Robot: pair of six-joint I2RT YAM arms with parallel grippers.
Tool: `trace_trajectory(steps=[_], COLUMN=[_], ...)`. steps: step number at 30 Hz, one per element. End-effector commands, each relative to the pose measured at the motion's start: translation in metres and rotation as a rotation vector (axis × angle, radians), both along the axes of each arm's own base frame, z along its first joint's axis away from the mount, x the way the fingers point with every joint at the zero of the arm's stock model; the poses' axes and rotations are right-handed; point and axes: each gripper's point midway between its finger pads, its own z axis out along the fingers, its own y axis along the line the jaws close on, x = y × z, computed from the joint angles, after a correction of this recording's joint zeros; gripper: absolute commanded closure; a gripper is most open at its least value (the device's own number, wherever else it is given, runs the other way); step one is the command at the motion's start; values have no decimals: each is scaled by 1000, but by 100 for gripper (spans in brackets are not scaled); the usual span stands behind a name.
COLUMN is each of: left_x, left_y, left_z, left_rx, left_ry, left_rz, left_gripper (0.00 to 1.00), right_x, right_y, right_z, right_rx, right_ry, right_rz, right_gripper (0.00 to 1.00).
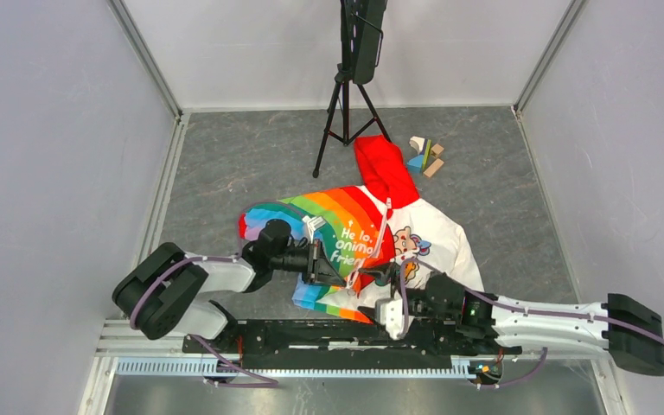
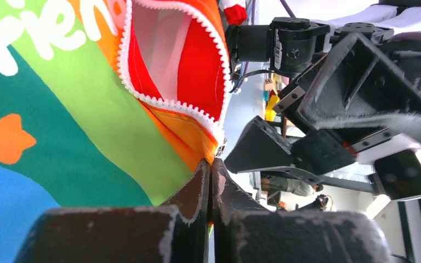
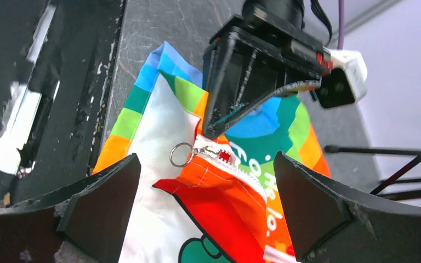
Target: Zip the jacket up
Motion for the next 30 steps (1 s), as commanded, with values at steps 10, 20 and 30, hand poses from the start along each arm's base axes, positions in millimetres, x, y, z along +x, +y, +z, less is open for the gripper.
trace_trajectory(steps=[10, 20, 30], left_x=[-7, -8, -9], left_y=[-3, -3, -2], left_z=[9, 10, 10], left_rx=[-77, -86, -88], left_ry=[89, 98, 101], left_rz=[-56, -60, -60], left_gripper=[98, 98, 98], right_x=[-8, -12, -9], right_y=[7, 13, 16], right_z=[16, -7, -7], right_rx=[33, -56, -48], right_ry=[-541, -567, -603], right_rz=[-8, 40, 27], right_gripper=[13, 27, 35])
